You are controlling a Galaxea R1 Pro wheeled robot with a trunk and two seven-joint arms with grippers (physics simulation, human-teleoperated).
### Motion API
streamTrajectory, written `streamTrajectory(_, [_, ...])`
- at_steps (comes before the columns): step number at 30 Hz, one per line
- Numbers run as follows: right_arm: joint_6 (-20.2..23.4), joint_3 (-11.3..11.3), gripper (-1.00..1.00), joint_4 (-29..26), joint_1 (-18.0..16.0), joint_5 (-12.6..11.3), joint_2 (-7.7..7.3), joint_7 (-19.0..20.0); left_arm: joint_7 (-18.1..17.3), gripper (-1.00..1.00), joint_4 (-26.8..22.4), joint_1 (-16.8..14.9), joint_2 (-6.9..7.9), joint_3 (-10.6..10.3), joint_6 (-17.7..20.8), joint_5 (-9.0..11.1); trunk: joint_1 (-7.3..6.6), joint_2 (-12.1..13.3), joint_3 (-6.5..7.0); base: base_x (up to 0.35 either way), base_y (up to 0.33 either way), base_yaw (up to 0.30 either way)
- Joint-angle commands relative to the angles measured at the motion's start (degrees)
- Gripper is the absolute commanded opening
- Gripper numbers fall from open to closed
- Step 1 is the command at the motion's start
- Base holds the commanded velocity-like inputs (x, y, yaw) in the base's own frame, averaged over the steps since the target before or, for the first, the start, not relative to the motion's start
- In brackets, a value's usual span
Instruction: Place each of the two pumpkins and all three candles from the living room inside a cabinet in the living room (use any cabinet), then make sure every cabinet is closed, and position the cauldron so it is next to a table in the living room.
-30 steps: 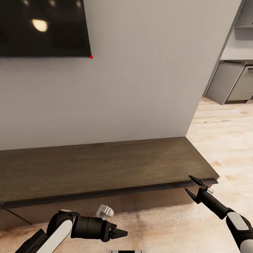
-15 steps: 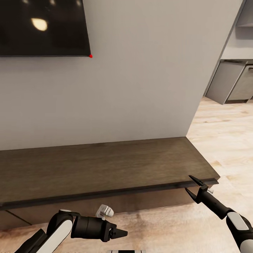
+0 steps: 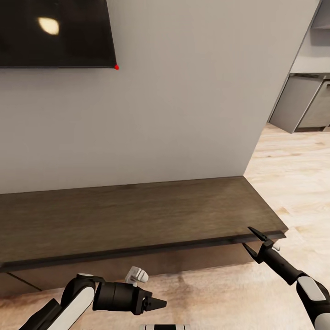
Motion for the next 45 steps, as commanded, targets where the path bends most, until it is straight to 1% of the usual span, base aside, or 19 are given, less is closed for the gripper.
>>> streamTrajectory(1, [0.3,-0.2,1.00,0.0,0.0,0.1,-0.04,0.2,-0.2,1.00,0.0,0.0,0.03,0.0,0.1,-0.1,-0.01,0.0,-0.04,0.000,0.000,0.000])
streamTrajectory(5, [0.3,-0.1,1.00,0.0,0.0,0.2,-0.09,0.2,-0.2,1.00,0.0,0.0,0.03,0.0,0.1,-0.1,-0.01,0.0,-0.04,0.000,0.000,0.000])
streamTrajectory(10, [0.2,-0.1,1.00,0.0,0.0,0.2,-0.06,0.2,-0.2,1.00,0.0,0.0,0.03,0.0,0.0,-0.1,0.12,-0.1,-1.15,0.000,0.000,0.000])
streamTrajectory(11, [0.2,-0.1,1.00,0.0,0.0,0.2,-0.06,0.4,-0.2,1.00,0.0,0.0,0.03,-0.1,0.0,-0.1,0.12,-0.1,-1.15,0.000,0.000,0.000])
streamTrajectory(16, [0.1,0.0,1.00,-0.1,0.0,0.3,-0.10,3.4,-0.2,1.00,0.0,0.0,0.03,-0.1,-0.2,-0.1,0.12,-0.1,-1.15,0.000,0.000,0.000])
streamTrajectory(24, [0.0,0.0,1.00,-0.1,0.0,0.3,-0.14,5.1,-0.2,1.00,0.0,0.0,0.03,-0.1,-0.2,-0.1,0.12,-0.1,-1.15,0.000,0.000,0.000])
streamTrajectory(28, [-0.1,0.0,1.00,0.0,0.1,0.4,-0.19,7.4,-0.2,1.00,0.0,0.0,0.03,-0.1,-0.2,-0.1,0.12,-0.1,-1.15,0.000,0.000,0.000])
streamTrajectory(30, [-0.1,0.0,1.00,0.0,0.1,0.4,-0.34,7.9,-0.2,1.00,0.0,0.0,0.03,-0.4,-0.2,-0.1,0.17,-0.1,-1.60,0.000,0.000,0.000])
streamTrajectory(31, [-0.1,0.0,1.00,0.0,0.1,0.4,-0.37,8.0,-0.2,1.00,0.0,0.0,0.03,-0.5,-0.2,-0.2,0.19,-0.1,-1.82,0.000,0.000,0.000])
streamTrajectory(35, [-0.1,0.0,1.00,0.0,0.1,0.5,-0.52,8.3,-0.2,1.00,0.0,0.0,0.03,-1.1,-0.3,-0.6,0.19,-0.1,-1.82,0.000,0.000,0.000])
streamTrajectory(45, [-0.1,0.1,1.00,0.0,0.1,0.4,-0.58,8.4,-0.2,1.00,0.0,0.0,0.03,-1.3,-0.3,-1.1,0.19,-0.1,-1.82,0.000,0.000,0.000])
